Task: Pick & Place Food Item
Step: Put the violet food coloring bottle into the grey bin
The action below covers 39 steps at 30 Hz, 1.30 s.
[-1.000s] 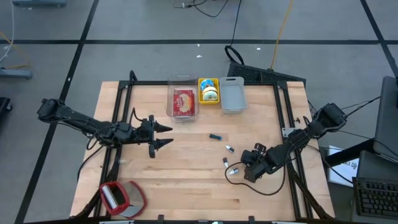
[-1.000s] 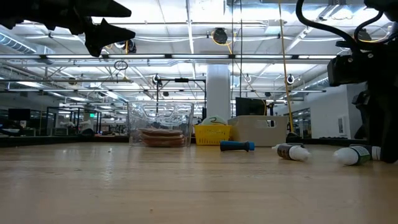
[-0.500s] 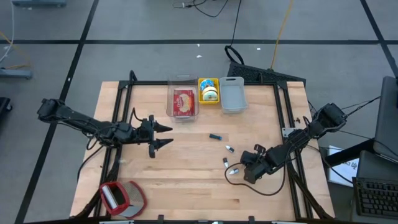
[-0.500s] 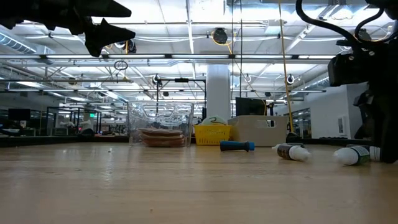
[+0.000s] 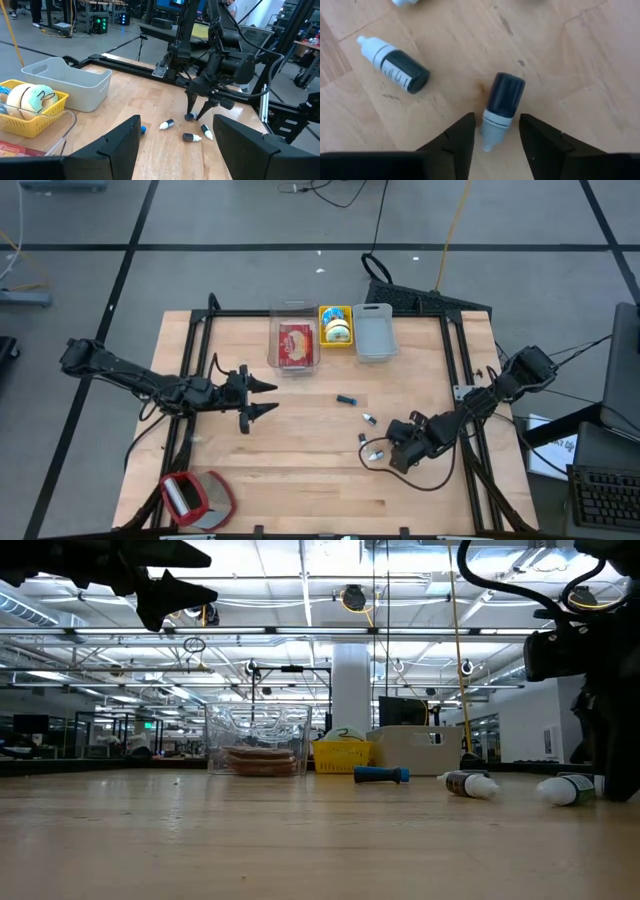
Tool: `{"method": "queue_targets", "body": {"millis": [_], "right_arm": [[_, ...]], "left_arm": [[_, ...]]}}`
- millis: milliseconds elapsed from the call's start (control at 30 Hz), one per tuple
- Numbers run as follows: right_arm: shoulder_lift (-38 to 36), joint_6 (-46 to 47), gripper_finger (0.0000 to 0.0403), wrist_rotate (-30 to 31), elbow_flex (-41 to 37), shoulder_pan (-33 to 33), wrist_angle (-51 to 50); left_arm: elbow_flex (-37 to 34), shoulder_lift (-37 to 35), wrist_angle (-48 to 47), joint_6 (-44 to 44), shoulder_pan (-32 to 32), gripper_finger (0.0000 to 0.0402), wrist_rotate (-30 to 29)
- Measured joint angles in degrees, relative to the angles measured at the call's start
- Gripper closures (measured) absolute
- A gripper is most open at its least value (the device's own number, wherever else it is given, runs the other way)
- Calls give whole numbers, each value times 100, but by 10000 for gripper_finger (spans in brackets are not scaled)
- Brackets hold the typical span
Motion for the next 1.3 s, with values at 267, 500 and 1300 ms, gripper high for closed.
{"method": "queue_targets", "body": {"millis": [267,500,1300], "right_arm": [[0,186,267,-16,-2,-118,35],[2,140,322,7,-2,-120,52],[-1191,-2130,326,1,-9,-1204,2282]], "left_arm": [[0,0,2,-6,1,149,0],[0,0,2,0,0,149,0],[0,2,0,15,0,149,7]]}}
